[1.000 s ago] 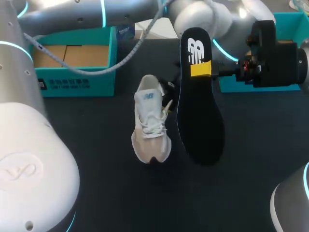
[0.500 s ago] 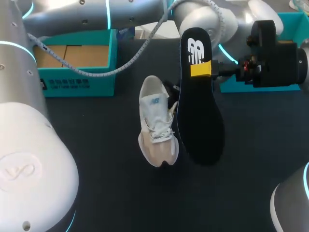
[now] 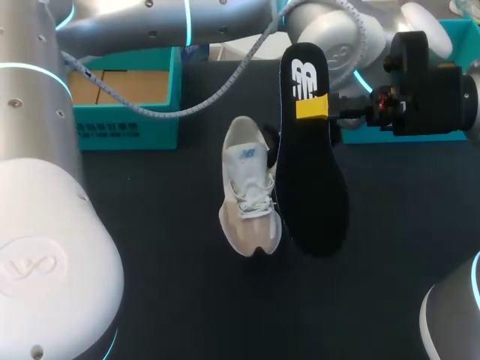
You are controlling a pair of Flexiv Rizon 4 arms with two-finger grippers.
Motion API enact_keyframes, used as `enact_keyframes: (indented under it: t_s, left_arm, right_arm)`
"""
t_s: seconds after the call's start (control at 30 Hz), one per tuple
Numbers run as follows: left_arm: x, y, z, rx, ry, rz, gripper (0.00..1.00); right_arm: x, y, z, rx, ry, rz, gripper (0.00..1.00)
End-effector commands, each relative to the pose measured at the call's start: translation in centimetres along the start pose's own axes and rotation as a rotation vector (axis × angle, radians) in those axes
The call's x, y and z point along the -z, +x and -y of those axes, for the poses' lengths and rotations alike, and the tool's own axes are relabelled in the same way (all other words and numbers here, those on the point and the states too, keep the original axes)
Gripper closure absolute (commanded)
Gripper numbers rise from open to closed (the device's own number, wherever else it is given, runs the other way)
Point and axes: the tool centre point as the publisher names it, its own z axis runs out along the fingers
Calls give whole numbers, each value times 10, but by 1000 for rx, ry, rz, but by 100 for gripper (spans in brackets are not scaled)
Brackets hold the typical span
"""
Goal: Take the shoe out of the shoebox, open the shoe tongue, remove and reinsert the insole, then place the shoe into the shoebox
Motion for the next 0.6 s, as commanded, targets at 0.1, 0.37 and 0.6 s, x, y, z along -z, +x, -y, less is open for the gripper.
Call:
enact_keyframes:
  t_s: [0.1,0.37,0.6]
  left_arm:
    - [-5,-21,-3,-40,-19,87,100]
    - [0,-57,-4,-100,-52,134,100]
    - [6,-68,-2,-82,-56,144,100]
  right_arm:
    - [-5,-2,-3,-2,4,0,100]
    - [-5,-2,-3,-2,4,0,100]
    - [-5,-2,-3,-2,4,0,100]
